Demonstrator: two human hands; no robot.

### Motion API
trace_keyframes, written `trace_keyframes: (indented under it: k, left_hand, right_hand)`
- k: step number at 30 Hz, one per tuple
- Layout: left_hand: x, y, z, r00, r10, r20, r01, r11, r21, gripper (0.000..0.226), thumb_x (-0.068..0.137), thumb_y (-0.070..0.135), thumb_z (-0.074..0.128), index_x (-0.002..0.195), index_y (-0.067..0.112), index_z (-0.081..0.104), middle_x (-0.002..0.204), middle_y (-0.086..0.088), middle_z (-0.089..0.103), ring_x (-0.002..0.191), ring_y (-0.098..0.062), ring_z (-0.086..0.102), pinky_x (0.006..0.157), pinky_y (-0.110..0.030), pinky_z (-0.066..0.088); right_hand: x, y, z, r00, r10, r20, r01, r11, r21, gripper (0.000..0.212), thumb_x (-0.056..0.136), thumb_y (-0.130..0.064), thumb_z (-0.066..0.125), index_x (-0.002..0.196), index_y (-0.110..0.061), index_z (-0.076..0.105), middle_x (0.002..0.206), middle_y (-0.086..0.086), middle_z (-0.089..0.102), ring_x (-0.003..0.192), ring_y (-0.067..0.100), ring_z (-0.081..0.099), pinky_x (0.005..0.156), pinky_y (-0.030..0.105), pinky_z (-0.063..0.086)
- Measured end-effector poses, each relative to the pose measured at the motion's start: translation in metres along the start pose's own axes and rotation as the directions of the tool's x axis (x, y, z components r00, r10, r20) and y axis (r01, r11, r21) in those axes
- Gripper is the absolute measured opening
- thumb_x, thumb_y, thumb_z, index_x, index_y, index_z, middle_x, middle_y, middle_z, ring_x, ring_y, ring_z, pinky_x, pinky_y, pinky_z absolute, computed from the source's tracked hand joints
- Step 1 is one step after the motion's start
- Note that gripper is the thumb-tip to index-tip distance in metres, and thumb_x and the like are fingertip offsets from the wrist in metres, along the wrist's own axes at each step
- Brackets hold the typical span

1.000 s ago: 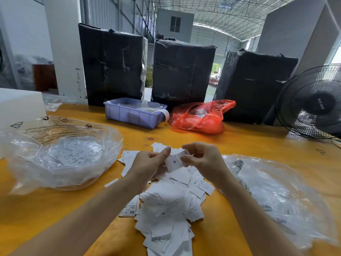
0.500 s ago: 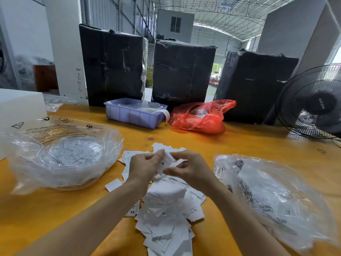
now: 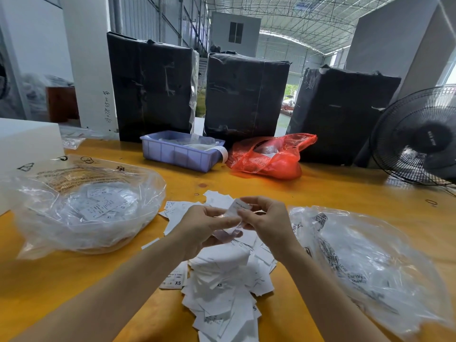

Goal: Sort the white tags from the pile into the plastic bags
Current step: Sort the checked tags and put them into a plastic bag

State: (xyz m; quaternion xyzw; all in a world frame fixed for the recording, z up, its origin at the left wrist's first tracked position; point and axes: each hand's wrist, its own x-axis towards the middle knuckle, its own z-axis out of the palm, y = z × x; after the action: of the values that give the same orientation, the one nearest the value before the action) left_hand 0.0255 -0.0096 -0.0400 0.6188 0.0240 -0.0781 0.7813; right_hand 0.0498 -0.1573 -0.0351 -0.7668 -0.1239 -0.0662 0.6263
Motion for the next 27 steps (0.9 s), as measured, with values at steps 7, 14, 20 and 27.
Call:
trace_keyframes:
  k: [7,14,20,27]
  left_hand:
    - [0.001,-0.002,-0.002,0.998,0.036,-0.043,-0.035,0.999,0.015,0.033,0.074,-0.008,0.07,0.106,-0.005,0.061,0.092,-0.021,0.071,0.073,-0.024,0.073,0.056,-0.023,0.055]
    - [0.003,-0.004,-0.001,0.995,0.055,-0.078,-0.048,0.995,0.088,0.036,0.073,0.003,0.074,0.106,-0.002,0.064,0.096,-0.023,0.071,0.092,-0.035,0.068,0.071,-0.032,0.05]
    - [0.001,-0.002,0.0,0.994,0.038,-0.098,-0.028,0.994,0.105,0.024,0.086,0.012,0.066,0.105,-0.002,0.066,0.096,-0.022,0.071,0.09,-0.033,0.07,0.064,-0.029,0.054]
    - [0.0,0.01,-0.011,0.987,-0.159,-0.028,0.161,0.983,0.093,0.044,0.094,0.033,0.054,0.105,-0.009,0.061,0.089,-0.025,0.071,0.074,-0.029,0.072,0.053,-0.028,0.056]
  right_hand:
    - [0.001,-0.003,-0.005,1.0,-0.014,0.028,0.017,0.993,-0.113,0.012,0.089,-0.01,0.063,0.091,-0.005,0.073,0.073,0.0,0.067,0.055,0.01,0.056,0.056,0.023,0.049]
    - [-0.001,-0.006,-0.01,0.992,0.028,0.119,-0.017,0.996,-0.093,0.003,0.082,-0.012,0.071,0.081,-0.015,0.073,0.068,-0.002,0.067,0.058,0.005,0.058,0.053,0.014,0.047]
    - [0.0,-0.005,-0.011,0.982,0.128,0.139,-0.132,0.991,0.024,0.008,0.079,0.0,0.072,0.083,-0.008,0.071,0.064,0.006,0.065,0.05,0.006,0.057,0.051,0.014,0.046]
    - [0.003,0.002,-0.012,0.95,0.3,0.08,-0.31,0.936,0.168,0.008,0.078,0.006,0.07,0.085,0.004,0.066,0.067,0.013,0.063,0.052,0.014,0.059,0.054,0.021,0.049]
